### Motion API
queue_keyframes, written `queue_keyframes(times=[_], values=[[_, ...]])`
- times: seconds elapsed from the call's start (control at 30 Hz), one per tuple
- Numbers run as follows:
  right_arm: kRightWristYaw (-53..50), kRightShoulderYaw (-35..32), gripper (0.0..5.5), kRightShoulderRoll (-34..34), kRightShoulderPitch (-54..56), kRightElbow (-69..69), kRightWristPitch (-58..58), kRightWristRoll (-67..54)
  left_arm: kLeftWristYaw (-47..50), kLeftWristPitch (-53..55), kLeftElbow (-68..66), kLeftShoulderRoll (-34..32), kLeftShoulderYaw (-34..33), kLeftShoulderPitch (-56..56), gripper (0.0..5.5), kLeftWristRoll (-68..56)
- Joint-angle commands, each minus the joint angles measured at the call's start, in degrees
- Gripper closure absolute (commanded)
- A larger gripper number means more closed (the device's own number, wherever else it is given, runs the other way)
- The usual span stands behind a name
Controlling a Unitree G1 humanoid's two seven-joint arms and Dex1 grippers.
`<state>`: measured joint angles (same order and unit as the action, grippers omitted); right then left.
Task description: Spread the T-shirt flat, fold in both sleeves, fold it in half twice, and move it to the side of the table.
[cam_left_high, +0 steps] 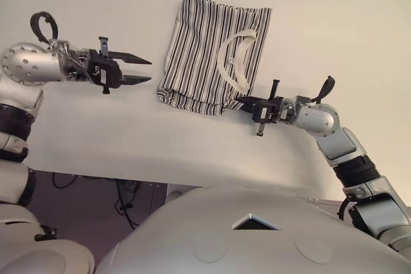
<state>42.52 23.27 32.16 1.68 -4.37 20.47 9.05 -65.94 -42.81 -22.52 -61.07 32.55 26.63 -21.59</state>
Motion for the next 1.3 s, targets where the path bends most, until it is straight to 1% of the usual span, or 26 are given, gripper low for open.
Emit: queue_keyframes(times=[0.03,0.17,0.27,0.47,0.6,0.77,0.87,0.9,0.93,1.07,1.1,1.13,1.17,1.23,1.3], values=[[2.7,-0.2,5.45,1.5,-2.0,1.8,-5.3,-0.9,-3.7,11.0,18.2,-3.7,-2.5,-4.6,3.41,-0.4],[3.6,0.1,5.45,1.4,-2.4,2.7,-6.6,-1.0,-2.6,13.5,20.9,0.1,-5.1,-7.8,3.39,4.0],[4.0,0.1,5.46,1.6,-2.7,3.1,-6.9,-1.1,-2.5,12.1,18.7,1.9,-7.3,-8.2,3.39,8.2],[4.1,-0.1,5.46,1.7,-3.0,2.8,-7.4,-1.0,-3.5,4.3,9.1,3.8,-11.0,-8.4,3.39,13.9],[3.8,-0.3,5.46,1.4,-2.7,2.8,-7.9,-0.9,-2.4,0.5,2.8,7.4,-10.6,-8.5,3.39,17.9],[4.3,-0.1,5.46,1.4,-2.5,3.2,-8.5,-1.1,3.0,-6.4,-9.1,13.2,-10.1,-7.6,3.39,25.9],[4.8,0.0,5.46,1.5,-2.3,3.5,-8.8,-1.3,7.1,-10.4,-15.6,15.0,-9.7,-6.3,3.39,31.0],[4.9,0.0,5.46,1.5,-2.4,3.7,-8.9,-1.2,7.4,-11.5,-17.2,15.2,-9.3,-6.1,3.57,31.7],[5.1,0.1,5.46,1.5,-2.3,3.6,-8.8,-1.3,7.9,-12.4,-18.2,15.4,-9.0,-6.2,3.61,32.2],[5.5,0.1,5.46,1.5,-2.0,3.4,-8.7,-1.4,7.5,-15.7,-20.5,15.7,-7.8,-7.0,4.36,31.5],[5.6,0.1,5.46,1.4,-1.9,3.4,-8.8,-1.4,7.4,-16.3,-20.8,15.8,-7.6,-7.1,4.47,31.3],[5.6,0.0,5.46,1.4,-1.8,3.3,-8.8,-1.4,7.1,-16.6,-20.9,15.8,-7.5,-7.1,4.72,30.8],[5.6,-0.2,5.46,1.4,-1.6,3.3,-8.8,-1.5,6.9,-16.9,-21.3,15.9,-7.3,-6.9,4.84,30.5],[5.7,-0.5,5.46,1.3,-1.4,3.3,-8.9,-1.6,6.8,-17.3,-22.0,16.2,-6.9,-6.4,5.25,30.2],[5.8,-0.6,5.46,1.3,-1.2,3.2,-8.8,-1.9,7.1,-17.7,-22.7,16.6,-6.8,-5.5,5.47,30.5]])
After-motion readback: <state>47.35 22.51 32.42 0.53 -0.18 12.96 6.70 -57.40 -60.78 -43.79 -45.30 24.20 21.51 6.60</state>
